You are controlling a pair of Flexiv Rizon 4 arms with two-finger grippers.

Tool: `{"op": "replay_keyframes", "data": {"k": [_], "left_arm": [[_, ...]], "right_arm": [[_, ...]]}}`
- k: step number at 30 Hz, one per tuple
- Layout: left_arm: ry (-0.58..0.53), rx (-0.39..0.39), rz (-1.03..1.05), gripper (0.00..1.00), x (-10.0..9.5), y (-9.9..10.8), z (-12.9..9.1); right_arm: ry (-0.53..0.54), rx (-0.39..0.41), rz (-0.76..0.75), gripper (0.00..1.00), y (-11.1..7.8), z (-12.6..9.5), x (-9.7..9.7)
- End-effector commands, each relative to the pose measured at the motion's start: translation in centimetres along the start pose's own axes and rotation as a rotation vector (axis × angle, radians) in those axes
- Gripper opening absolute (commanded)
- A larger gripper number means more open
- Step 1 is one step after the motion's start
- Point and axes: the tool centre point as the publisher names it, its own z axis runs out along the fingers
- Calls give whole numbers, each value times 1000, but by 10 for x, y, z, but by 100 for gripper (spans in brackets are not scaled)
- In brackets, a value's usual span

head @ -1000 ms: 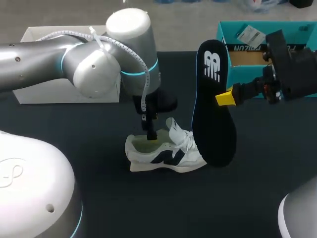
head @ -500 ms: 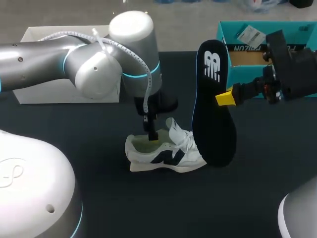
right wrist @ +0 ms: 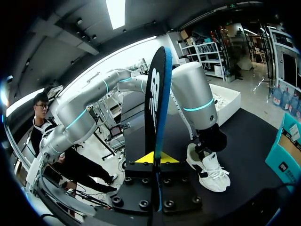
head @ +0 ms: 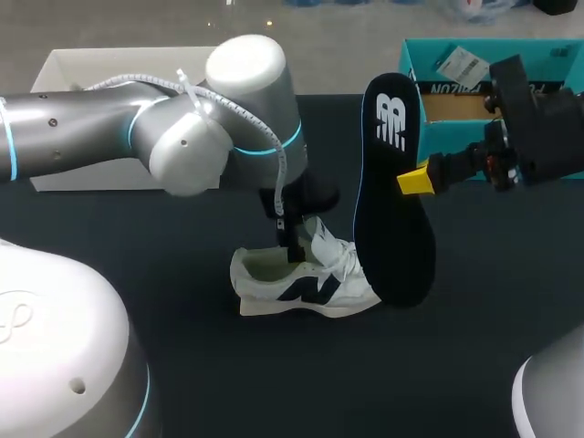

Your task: Take the shoe out of the shoebox, open the shoe tongue, remove and reinsert the insole, then place the shoe into the shoebox

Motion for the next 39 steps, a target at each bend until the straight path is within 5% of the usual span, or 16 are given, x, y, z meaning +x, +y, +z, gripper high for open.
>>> {"op": "replay_keyframes", "data": {"k": [1, 3, 14, 16, 24, 39], "left_arm": [[14, 4, 1, 71, -6, -1, 6], [24, 6, 5, 56, -4, 1, 6], [70, 3, 38, 24, 9, 7, 9], [76, 8, 36, 0, 12, 8, 11], [-47, 94, -84, 0, 49, 26, -22], [-47, 94, -84, 0, 49, 26, -22]], "right_arm": [[2, 7, 2, 0, 4, 3, -2], [2, 7, 2, 0, 4, 3, -2], [2, 7, 2, 0, 4, 3, -2], [2, 7, 2, 0, 4, 3, -2], [2, 7, 2, 0, 4, 3, -2], [2, 7, 2, 0, 4, 3, -2]]}}
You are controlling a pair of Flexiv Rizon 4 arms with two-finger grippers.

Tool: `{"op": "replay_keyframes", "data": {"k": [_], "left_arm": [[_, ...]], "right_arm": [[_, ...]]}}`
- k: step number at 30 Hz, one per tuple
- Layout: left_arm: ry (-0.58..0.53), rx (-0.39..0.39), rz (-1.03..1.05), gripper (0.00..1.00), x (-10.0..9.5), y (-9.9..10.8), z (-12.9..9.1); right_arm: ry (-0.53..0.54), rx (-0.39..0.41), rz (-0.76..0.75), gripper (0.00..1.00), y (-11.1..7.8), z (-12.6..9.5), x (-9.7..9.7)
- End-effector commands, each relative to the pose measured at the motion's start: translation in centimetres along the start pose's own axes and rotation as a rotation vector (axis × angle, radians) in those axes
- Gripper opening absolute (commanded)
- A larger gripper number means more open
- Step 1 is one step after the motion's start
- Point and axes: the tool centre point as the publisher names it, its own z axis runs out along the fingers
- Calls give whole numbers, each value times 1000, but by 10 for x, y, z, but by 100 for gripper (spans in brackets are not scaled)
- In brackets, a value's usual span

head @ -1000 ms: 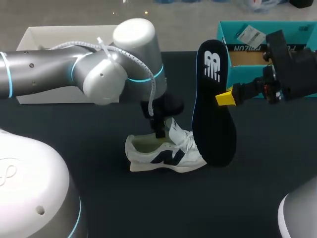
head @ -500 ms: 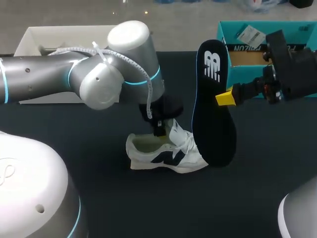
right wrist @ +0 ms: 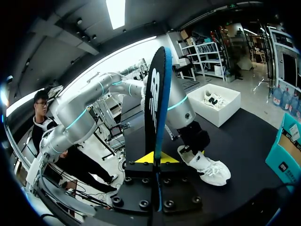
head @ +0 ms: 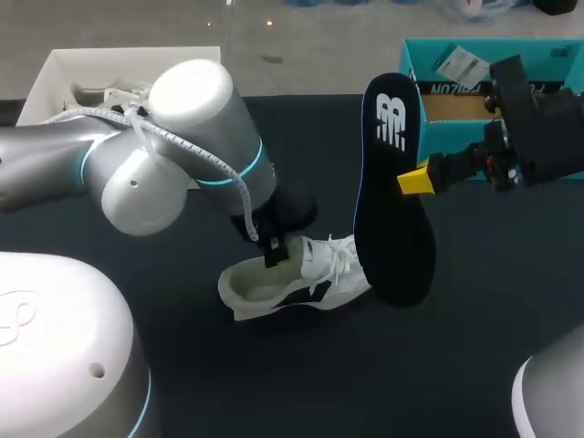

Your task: Take the shoe out of the shoebox, open the shoe tongue, remove and reinsert the insole, then place the shoe into the shoebox

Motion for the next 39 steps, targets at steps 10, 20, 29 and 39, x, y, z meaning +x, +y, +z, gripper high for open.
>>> {"op": "replay_keyframes", "data": {"k": [10, 20, 29, 39], "left_arm": [[0, 0, 1, 0, 1, 1, 0], [242, 1, 257, 0, -9, 25, -18], [456, 23, 541, 0, -25, 38, -26], [627, 54, 1055, 0, -21, 22, -40]], "right_arm": [[2, 7, 2, 0, 4, 3, -2], [2, 7, 2, 0, 4, 3, -2], [2, 7, 2, 0, 4, 3, -2], [2, 7, 2, 0, 4, 3, -2]]}}
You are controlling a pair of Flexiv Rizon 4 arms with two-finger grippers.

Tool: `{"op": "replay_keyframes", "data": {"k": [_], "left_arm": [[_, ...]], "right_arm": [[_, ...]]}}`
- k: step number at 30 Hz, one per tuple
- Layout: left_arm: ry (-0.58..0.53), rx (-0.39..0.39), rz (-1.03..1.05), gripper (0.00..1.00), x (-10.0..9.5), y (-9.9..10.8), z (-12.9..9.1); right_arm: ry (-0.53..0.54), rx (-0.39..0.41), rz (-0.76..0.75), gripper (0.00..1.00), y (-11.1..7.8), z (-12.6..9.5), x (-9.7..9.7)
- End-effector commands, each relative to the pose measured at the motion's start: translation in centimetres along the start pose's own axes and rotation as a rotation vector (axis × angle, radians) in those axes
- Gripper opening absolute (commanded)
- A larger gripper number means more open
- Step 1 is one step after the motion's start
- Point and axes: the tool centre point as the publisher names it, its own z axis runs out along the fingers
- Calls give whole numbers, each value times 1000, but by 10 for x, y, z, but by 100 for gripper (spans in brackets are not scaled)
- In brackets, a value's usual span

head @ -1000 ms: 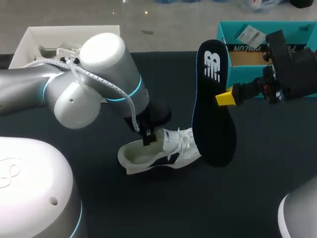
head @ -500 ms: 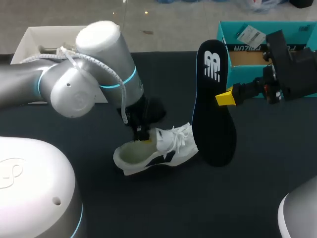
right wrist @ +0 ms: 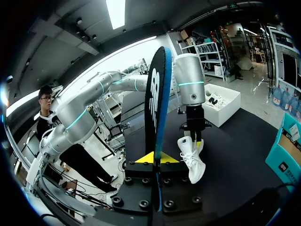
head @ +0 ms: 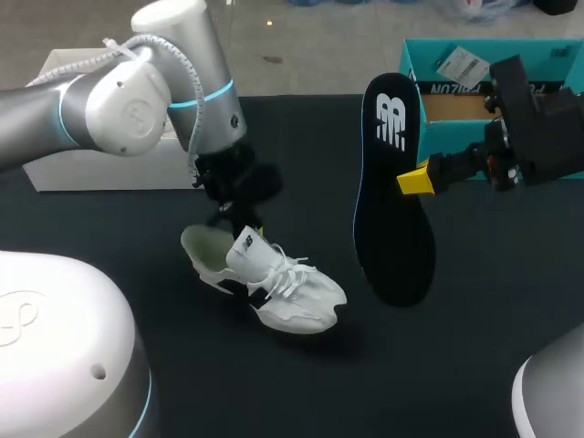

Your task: Take the shoe out of the shoebox, open the shoe tongue, remove and reinsert the insole, then place the shoe into the shoebox

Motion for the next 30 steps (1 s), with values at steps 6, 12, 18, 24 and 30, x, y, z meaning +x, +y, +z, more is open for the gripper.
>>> {"op": "replay_keyframes", "data": {"k": [6, 12, 18, 24, 30], "left_arm": [[151, -6, 458, 0, -2, -14, -17], [151, -6, 458, 0, -2, -14, -17], [165, -15, 491, 0, -3, -13, -18], [260, -82, 595, 0, -12, -15, -23], [328, -134, 740, 0, -25, -19, -26]], "right_arm": [[2, 7, 2, 0, 4, 3, -2], [2, 7, 2, 0, 4, 3, -2], [2, 7, 2, 0, 4, 3, -2], [2, 7, 2, 0, 4, 3, -2], [2, 7, 2, 0, 4, 3, -2]]}}
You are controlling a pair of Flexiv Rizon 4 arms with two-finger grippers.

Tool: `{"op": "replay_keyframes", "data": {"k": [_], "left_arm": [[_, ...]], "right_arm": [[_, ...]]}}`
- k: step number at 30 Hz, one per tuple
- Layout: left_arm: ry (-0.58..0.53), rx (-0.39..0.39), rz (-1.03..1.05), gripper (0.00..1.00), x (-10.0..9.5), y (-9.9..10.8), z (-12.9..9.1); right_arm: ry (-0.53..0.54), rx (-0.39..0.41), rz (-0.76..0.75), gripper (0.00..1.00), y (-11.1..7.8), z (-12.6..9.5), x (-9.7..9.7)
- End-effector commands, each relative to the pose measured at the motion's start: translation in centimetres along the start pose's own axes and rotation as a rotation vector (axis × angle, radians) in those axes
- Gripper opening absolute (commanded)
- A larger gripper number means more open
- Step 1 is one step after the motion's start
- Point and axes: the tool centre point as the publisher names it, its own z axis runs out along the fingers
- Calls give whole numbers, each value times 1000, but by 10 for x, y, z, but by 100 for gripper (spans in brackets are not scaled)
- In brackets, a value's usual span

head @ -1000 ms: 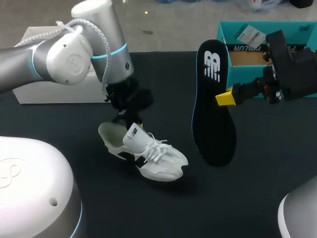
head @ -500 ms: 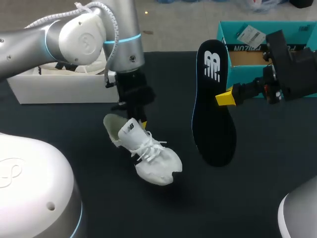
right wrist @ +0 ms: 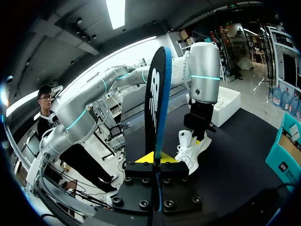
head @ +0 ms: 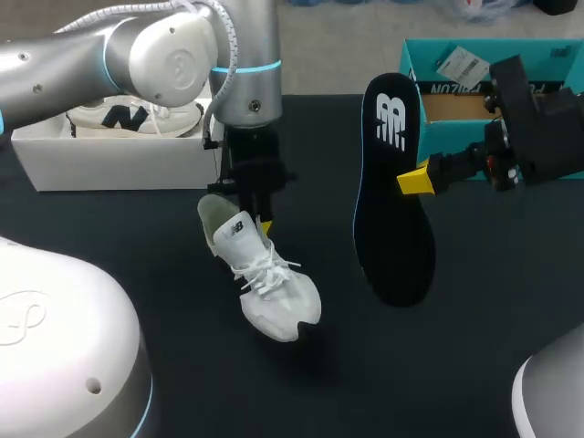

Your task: Take the shoe out of the shoebox, open the shoe tongue, remove and reinsert the insole, then place the shoe into the shoebox

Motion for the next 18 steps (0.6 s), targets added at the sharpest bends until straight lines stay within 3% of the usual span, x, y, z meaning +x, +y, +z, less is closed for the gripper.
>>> {"op": "replay_keyframes", "data": {"k": [1, 18], "left_arm": [[120, -19, 48, 0, -14, 5, -7], [209, -86, 222, 0, -49, 31, -1]], "right_arm": [[2, 7, 2, 0, 4, 3, -2], [2, 7, 2, 0, 4, 3, -2]]}}
